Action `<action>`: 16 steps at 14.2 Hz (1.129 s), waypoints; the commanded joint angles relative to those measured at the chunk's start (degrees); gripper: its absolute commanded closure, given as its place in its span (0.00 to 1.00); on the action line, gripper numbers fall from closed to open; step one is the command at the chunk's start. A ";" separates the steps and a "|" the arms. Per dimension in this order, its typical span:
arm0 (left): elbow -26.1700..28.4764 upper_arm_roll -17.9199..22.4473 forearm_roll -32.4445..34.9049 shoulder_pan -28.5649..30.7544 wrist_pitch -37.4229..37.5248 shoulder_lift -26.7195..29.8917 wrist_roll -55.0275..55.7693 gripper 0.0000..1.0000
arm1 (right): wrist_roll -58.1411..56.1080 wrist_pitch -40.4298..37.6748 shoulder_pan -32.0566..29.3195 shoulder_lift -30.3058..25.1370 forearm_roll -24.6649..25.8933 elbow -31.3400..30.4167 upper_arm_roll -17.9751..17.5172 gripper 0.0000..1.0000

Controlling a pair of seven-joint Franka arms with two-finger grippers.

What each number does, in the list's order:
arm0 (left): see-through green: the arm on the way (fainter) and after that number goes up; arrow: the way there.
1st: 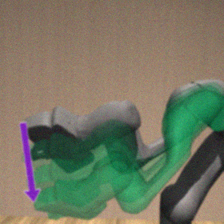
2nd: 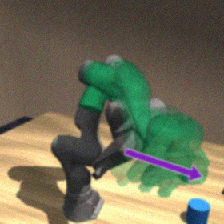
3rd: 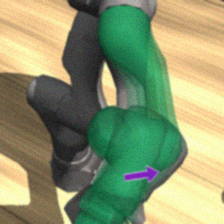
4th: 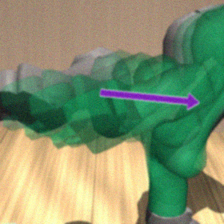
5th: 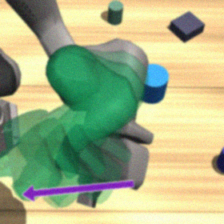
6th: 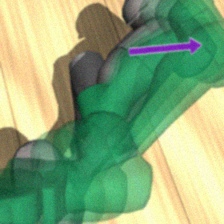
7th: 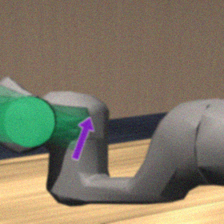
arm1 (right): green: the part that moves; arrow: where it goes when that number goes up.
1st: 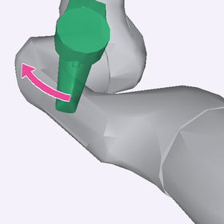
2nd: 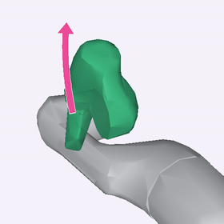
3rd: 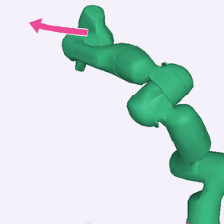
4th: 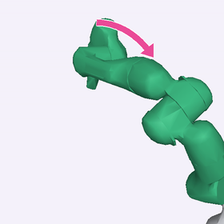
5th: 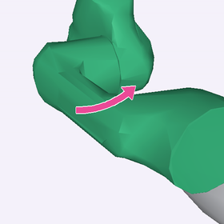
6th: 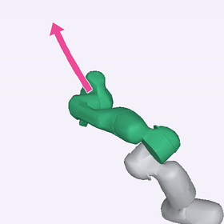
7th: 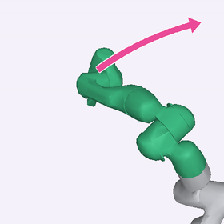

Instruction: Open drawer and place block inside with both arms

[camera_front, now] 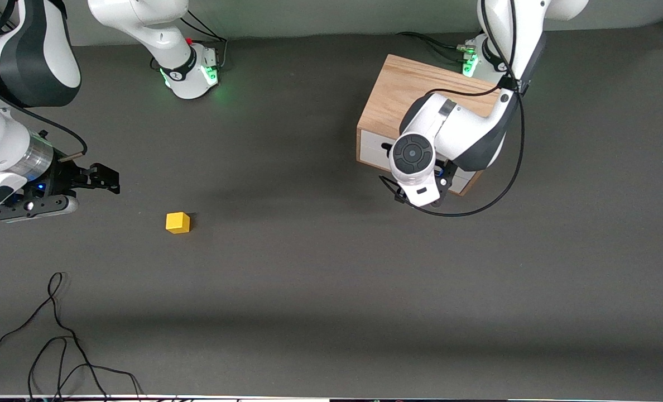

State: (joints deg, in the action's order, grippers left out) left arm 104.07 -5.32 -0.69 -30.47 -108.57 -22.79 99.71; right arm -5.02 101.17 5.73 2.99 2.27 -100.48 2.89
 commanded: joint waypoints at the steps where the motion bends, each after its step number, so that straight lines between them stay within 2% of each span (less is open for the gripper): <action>1: 1.22 0.48 -0.10 -0.91 -1.03 0.65 0.92 0.00 | 0.45 1.92 0.60 -1.06 0.63 -1.90 0.19 0.00; 5: 0.52 0.48 -0.02 -0.65 -2.43 -0.40 0.66 0.00 | 0.45 3.42 0.60 -1.76 0.46 -3.67 0.28 0.00; 11: -3.25 0.57 -0.02 -0.21 -2.52 -1.11 0.22 0.00 | 0.36 9.57 0.69 -1.67 0.19 -8.32 0.19 0.00; 16: -7.12 0.66 0.07 -0.12 -3.93 -4.27 0.04 0.00 | 0.36 12.38 0.60 -2.20 0.10 -10.96 0.28 0.00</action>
State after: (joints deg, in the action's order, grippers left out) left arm 99.66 -4.87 -0.69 -30.42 -112.18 -24.61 99.71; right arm -5.02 111.30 5.74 2.93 2.27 -108.34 2.78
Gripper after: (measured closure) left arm 0.000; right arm 0.000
